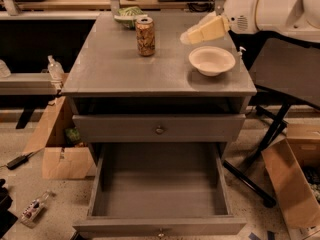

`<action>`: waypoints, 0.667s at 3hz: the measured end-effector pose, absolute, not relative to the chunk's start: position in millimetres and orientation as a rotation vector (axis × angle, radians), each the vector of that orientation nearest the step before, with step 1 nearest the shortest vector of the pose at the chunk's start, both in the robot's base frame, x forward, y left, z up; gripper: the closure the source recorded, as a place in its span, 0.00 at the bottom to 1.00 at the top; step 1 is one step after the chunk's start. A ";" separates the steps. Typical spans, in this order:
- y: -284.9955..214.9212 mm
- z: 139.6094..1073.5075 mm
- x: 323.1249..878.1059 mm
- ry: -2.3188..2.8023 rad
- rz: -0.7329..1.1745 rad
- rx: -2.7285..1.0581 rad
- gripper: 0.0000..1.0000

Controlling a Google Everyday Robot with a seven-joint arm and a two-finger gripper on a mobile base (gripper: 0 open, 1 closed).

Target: Place orange can into middle drawer

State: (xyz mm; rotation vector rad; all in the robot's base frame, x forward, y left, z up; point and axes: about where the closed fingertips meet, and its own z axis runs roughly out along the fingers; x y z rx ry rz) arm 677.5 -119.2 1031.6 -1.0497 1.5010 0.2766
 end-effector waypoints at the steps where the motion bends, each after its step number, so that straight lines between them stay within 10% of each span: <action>1: -103.4 1012.9 742.3 1.500 0.354 -0.964 0.00; 2: -85.9 1003.7 798.5 1.472 0.411 -0.894 0.00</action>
Offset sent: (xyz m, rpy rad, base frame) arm 0.1906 0.0473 -0.0362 0.2861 0.0160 -0.0220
